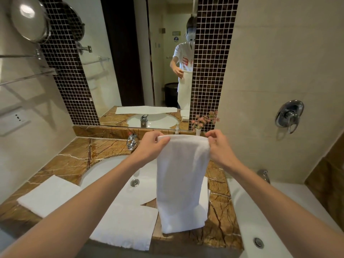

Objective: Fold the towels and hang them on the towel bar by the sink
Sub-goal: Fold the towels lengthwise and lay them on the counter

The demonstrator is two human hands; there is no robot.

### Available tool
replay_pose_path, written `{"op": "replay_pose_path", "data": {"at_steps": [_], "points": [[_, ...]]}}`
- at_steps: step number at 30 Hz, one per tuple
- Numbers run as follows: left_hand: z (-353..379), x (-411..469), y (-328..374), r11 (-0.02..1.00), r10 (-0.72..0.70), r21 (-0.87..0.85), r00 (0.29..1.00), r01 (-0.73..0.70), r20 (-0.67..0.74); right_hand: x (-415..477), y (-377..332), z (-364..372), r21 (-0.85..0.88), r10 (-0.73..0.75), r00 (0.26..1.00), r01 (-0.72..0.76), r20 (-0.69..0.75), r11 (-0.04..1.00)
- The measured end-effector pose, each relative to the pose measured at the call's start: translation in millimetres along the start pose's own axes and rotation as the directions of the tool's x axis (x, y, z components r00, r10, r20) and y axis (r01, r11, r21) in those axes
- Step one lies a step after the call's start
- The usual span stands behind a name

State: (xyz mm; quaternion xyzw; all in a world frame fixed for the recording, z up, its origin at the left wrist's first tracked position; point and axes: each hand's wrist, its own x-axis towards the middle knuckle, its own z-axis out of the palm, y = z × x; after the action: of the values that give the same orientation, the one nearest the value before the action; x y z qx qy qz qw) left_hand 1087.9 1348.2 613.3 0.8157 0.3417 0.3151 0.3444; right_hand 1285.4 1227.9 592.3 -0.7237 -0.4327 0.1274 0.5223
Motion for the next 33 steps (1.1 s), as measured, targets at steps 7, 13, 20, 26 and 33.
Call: {"op": "replay_pose_path", "data": {"at_steps": [7,13,20,26,33], "points": [[8.8,-3.1,18.3,0.984,-0.004,-0.177,0.998,-0.009,-0.070,-4.5,0.8,13.0,0.371,0.355,0.930,-0.297,-0.097,0.880],[11.7,0.0,29.7,0.986,0.014,-0.164,0.993,-0.033,-0.115,-21.0,10.5,15.5,0.620,0.321,0.933,-0.349,0.162,0.703],[3.6,1.4,23.2,0.981,-0.007,-0.192,0.988,-0.024,-0.155,-19.5,10.6,7.0,0.688,0.349,0.883,-0.465,0.314,0.557],[-12.3,-2.8,8.8,0.947,-0.101,-0.320,0.981,0.043,-0.167,-7.0,-25.5,7.4,0.420,0.073,0.993,-0.106,0.094,0.901],[-42.1,-8.7,-1.2,0.877,-0.133,-0.476,0.986,0.069,-0.102,14.1,-83.2,25.8,0.328,-0.111,0.991,0.082,0.072,0.941]]}}
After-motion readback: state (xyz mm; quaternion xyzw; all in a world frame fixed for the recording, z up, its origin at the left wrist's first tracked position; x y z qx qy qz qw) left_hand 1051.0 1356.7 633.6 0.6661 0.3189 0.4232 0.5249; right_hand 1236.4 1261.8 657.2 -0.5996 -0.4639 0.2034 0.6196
